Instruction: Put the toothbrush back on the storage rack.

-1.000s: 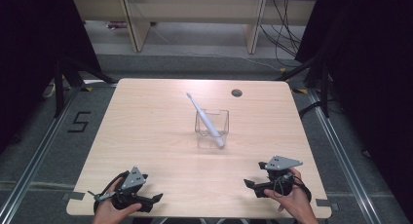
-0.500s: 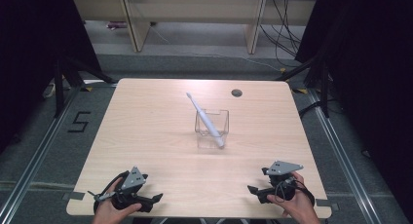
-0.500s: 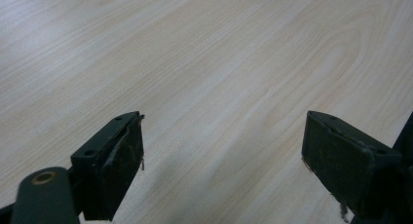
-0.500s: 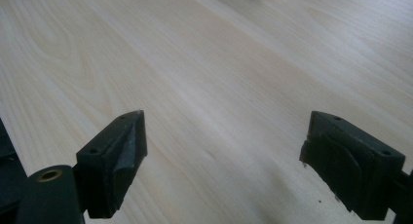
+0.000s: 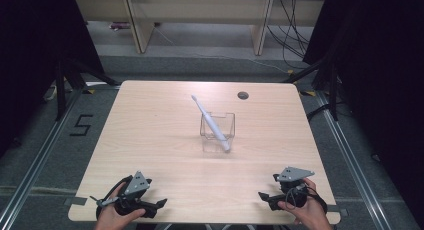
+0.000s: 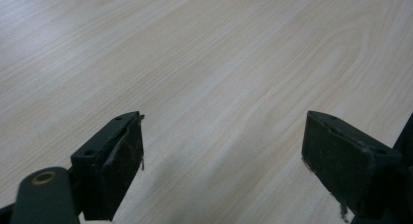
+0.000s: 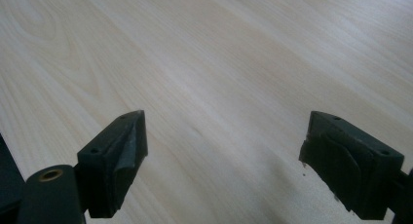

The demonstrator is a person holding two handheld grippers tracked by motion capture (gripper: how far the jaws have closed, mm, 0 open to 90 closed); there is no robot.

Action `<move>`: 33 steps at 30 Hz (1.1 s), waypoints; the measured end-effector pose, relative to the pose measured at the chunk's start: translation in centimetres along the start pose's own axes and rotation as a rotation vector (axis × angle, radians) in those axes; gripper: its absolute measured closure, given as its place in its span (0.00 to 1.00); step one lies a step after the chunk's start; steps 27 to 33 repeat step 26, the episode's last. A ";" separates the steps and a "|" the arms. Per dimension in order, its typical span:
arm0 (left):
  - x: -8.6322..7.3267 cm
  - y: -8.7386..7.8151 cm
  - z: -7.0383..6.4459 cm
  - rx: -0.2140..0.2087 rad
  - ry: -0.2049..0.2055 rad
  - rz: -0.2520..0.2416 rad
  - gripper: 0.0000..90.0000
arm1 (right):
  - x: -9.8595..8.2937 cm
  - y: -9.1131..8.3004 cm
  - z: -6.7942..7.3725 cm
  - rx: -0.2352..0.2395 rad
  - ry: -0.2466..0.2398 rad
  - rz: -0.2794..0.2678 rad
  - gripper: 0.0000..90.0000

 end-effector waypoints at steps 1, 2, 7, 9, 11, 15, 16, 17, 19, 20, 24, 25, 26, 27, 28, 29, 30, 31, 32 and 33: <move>0.0 0.0 0.0 0.000 0.000 0.000 0.16 | 0.0 0.1 -0.1 0.001 -0.014 -0.008 0.18; 0.0 0.0 0.0 -0.001 0.001 -0.001 0.16 | 0.0 0.1 -0.1 0.001 -0.024 -0.011 0.18; 0.0 0.0 0.0 0.000 0.000 -0.001 0.16 | -0.1 0.1 -0.2 0.009 -0.034 -0.013 0.18; 0.0 0.0 0.0 0.000 0.000 0.000 0.16 | -0.1 0.1 -0.2 0.009 -0.035 -0.012 0.18; 0.0 0.1 0.0 -0.003 -0.004 -0.005 0.16 | -0.1 0.1 -0.2 0.009 -0.035 -0.012 0.18; 0.0 0.1 0.0 -0.003 -0.003 -0.005 0.16 | -0.1 0.1 0.0 0.002 -0.024 -0.001 0.18; 0.0 0.1 0.0 -0.002 -0.003 -0.004 0.16 | -0.1 0.1 0.0 0.002 -0.027 0.000 0.18; 0.0 0.1 0.0 -0.002 -0.003 -0.004 0.16 | -0.1 0.1 -0.1 0.003 -0.029 -0.004 0.18; 0.0 0.1 0.0 -0.002 -0.003 -0.004 0.16 | -0.1 0.1 0.0 -0.002 -0.026 -0.001 0.18; 0.0 0.1 0.0 -0.002 -0.003 -0.004 0.16 | -0.1 0.1 0.0 -0.005 -0.026 -0.006 0.18; 0.0 0.1 0.0 -0.001 -0.003 -0.003 0.16 | -0.1 0.2 0.0 0.004 -0.032 -0.012 0.18; 0.0 0.1 0.0 -0.001 -0.003 -0.003 0.16 | -0.1 0.2 0.0 0.004 -0.032 -0.012 0.18; 0.0 0.1 0.0 -0.001 -0.003 -0.003 0.16 | -0.1 0.2 0.0 0.003 -0.031 -0.013 0.18; 0.0 0.1 0.0 -0.001 -0.003 -0.003 0.16 | -0.1 0.2 0.0 0.003 -0.031 -0.013 0.18; 0.0 0.1 0.0 -0.001 -0.003 -0.003 0.16 | -0.1 0.2 0.0 0.003 -0.031 -0.013 0.18; 0.0 0.1 0.0 -0.001 -0.003 -0.003 0.16 | -0.1 0.2 0.0 0.003 -0.031 -0.013 0.18; 0.0 0.1 0.0 -0.001 -0.003 -0.003 0.16 | -0.1 0.2 0.0 0.003 -0.031 -0.013 0.18; 0.0 0.1 0.0 -0.001 -0.003 -0.003 0.16 | -0.1 0.2 0.0 0.003 -0.031 -0.013 0.18; 0.0 0.1 0.0 -0.001 -0.003 -0.003 0.16 | -0.1 0.2 0.0 0.003 -0.031 -0.013 0.18; 0.0 0.1 0.0 -0.001 -0.003 -0.003 0.16 | -0.1 0.2 0.0 0.003 -0.031 -0.013 0.18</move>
Point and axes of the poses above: each handheld gripper's, and its own axes: y roughly forward along the jaws, x roughly out of its top, z roughly to its left, the point moved 1 cm from there along y, roughly forward along the jaws, and after that the axes turned 12 degrees about -x, right-handed, at the moved point
